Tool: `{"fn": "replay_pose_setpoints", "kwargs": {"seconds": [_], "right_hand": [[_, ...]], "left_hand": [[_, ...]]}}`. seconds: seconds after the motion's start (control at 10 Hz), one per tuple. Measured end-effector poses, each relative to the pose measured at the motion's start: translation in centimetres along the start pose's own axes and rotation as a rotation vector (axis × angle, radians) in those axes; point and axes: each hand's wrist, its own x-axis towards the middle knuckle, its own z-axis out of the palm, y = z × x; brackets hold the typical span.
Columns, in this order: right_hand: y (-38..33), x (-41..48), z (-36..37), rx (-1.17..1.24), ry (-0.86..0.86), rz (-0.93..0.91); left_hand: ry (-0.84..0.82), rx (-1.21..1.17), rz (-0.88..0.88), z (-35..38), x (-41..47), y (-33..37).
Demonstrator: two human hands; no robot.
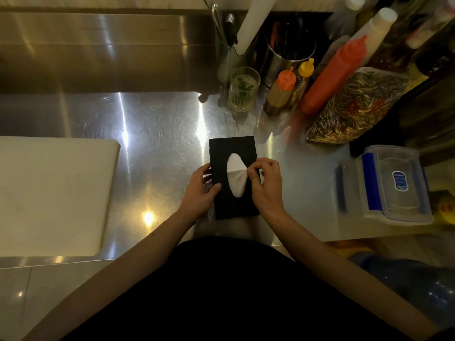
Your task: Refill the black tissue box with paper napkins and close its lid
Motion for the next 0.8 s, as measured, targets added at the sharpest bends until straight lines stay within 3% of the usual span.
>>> {"fn": "replay_pose_setpoints", "kwargs": {"seconds": [0.2, 0.6, 0.8], "right_hand": [[0.1, -0.3, -0.3, 0.143, 0.029, 0.118], [-0.9, -0.3, -0.9, 0.196, 0.002, 0.131], [-4.0, 0.2, -1.4, 0.119, 0.059, 0.048]], "left_hand": [[-0.004, 0.006, 0.003, 0.0, 0.2, -0.2], [-0.027, 0.06, 0.028, -0.4, -0.2, 0.4], [0.033, 0.231, 0.146, -2.0, -0.6, 2.7]]}}
